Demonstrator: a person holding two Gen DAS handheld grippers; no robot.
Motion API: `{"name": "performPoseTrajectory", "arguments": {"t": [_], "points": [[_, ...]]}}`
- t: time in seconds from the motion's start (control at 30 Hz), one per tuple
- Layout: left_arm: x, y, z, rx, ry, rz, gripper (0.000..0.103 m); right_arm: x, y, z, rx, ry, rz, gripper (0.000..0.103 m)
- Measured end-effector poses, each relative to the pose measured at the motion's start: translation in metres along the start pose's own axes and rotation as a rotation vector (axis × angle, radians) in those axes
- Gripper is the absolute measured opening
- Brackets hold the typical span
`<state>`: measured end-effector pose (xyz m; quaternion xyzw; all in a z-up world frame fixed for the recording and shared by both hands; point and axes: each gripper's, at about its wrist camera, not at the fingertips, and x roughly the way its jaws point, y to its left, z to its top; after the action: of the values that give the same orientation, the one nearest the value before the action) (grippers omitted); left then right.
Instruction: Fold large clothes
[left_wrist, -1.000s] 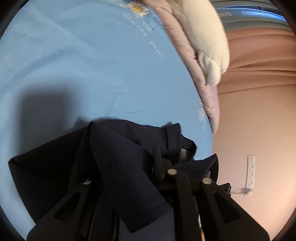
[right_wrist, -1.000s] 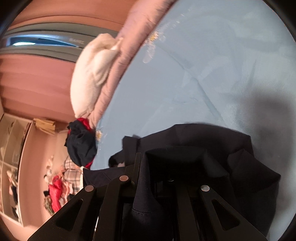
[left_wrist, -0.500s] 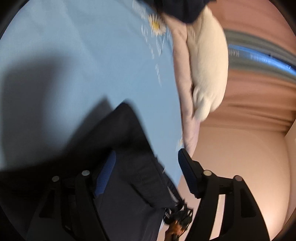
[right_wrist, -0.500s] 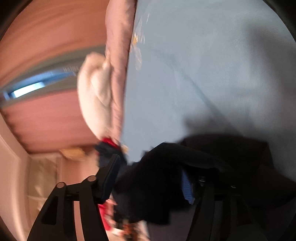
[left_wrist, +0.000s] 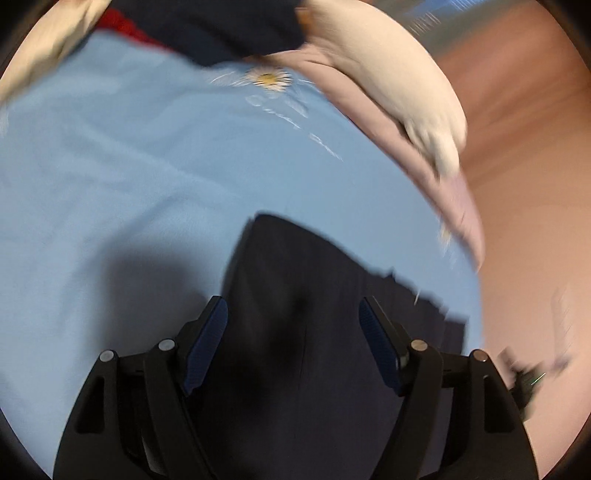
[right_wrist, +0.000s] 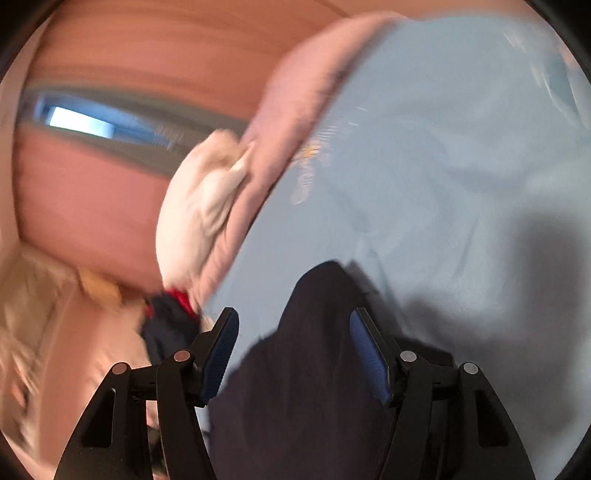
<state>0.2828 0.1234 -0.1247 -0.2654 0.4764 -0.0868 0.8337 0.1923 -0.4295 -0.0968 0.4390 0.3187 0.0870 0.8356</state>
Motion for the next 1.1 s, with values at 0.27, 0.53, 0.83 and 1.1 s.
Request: {"name": "performPoseTrajectory", "arguments": {"t": [0.27,0.53,0.83,1.1], "points": [[-0.037,-0.039,-0.112,0.33,-0.047,0.12,0.074,-0.007,0.064,-0.09,-0.601,0.072,-0.382,0.061],[-0.021,-0.039,-0.163,0.439,-0.004,0.228,0.074,-0.034,0.047,-0.143,-0.738,0.112,-0.475,0.06],[-0.009,-0.033,-0.171,0.413,0.011,0.236,0.074,-0.036,0.005,-0.163,-0.665,0.142,-0.473,0.057],[-0.036,-0.036,-0.19,0.406,-0.013,0.27,0.074,-0.063,0.029,-0.17,-0.686,0.11,-0.471,0.057]]}}
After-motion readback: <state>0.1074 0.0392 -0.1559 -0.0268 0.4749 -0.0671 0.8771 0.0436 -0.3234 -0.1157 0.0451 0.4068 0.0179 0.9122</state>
